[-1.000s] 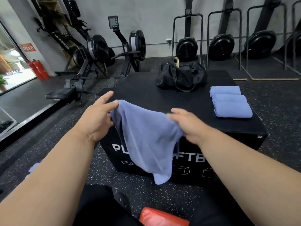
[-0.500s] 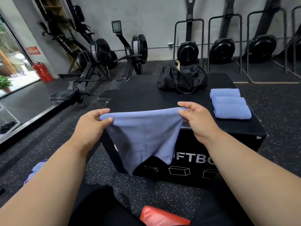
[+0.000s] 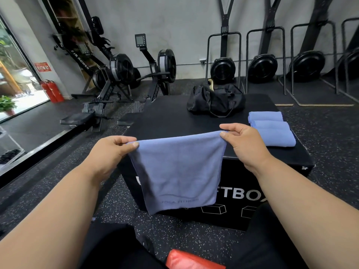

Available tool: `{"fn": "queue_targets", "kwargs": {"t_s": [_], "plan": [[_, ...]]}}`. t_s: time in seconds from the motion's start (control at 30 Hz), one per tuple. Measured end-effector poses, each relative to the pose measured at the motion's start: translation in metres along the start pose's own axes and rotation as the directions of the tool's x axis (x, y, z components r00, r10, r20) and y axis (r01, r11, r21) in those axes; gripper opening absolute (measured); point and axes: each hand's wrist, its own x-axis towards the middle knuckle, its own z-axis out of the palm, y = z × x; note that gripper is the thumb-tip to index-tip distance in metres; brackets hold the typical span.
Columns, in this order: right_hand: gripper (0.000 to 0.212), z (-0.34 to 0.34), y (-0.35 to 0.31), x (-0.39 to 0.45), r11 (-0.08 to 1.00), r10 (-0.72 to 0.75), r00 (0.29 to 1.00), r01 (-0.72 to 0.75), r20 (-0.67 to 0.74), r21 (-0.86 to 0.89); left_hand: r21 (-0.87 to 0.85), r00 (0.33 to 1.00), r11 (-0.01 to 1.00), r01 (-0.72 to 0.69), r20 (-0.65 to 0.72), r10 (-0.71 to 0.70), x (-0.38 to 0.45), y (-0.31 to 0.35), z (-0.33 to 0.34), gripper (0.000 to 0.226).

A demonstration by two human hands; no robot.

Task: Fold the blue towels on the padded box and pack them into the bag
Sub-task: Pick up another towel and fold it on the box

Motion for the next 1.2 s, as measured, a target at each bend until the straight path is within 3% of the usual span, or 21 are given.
{"fn": "queue_targets", "kwargs": {"t_s": [0.17, 0.3, 0.43, 0.67, 0.9, 1.0, 1.1, 1.2], "plan": [[0.017, -0.011, 0.003, 0.004, 0.999, 0.037, 0.999, -0.037, 0.008, -0.014, 0.28, 0.997, 0.957, -0.075, 0.01, 0.075, -0.007, 0.001, -0.001, 0.03], [0.024, -0.014, 0.003, 0.007, 0.992, 0.11, 0.979, -0.097, 0.17, -0.084, 0.491, 0.985, 0.86, -0.14, -0.019, 0.171, -0.011, 0.008, 0.002, 0.019], [0.036, -0.018, -0.003, 0.008, 0.986, 0.141, 0.953, -0.11, 0.268, -0.126, 0.568, 0.972, 0.805, -0.173, -0.032, 0.232, -0.011, 0.015, 0.005, 0.011], [0.035, -0.018, -0.012, 0.003, 0.906, 0.153, 0.927, 0.007, 0.343, -0.423, 0.638, 0.964, 0.752, -0.167, -0.053, 0.259, -0.011, 0.021, 0.005, 0.006], [0.026, -0.021, -0.009, 0.01, 0.922, 0.127, 0.96, -0.021, 0.25, -0.386, 0.654, 0.958, 0.735, -0.178, -0.055, 0.281, -0.012, 0.02, 0.01, 0.01], [0.02, -0.022, -0.006, 0.014, 0.921, 0.071, 0.978, 0.01, 0.194, -0.388, 0.601, 0.956, 0.774, -0.197, -0.056, 0.287, -0.007, 0.018, 0.01, 0.013], [0.014, -0.024, -0.003, 0.017, 0.917, 0.03, 0.987, 0.035, 0.156, -0.397, 0.398, 0.974, 0.898, -0.185, -0.044, 0.22, -0.003, 0.014, 0.012, 0.007], [0.022, -0.03, 0.005, 0.019, 0.971, 0.035, 0.99, -0.001, 0.136, -0.241, 0.166, 0.989, 0.976, -0.144, 0.045, 0.138, 0.001, 0.006, 0.015, 0.01]]}}
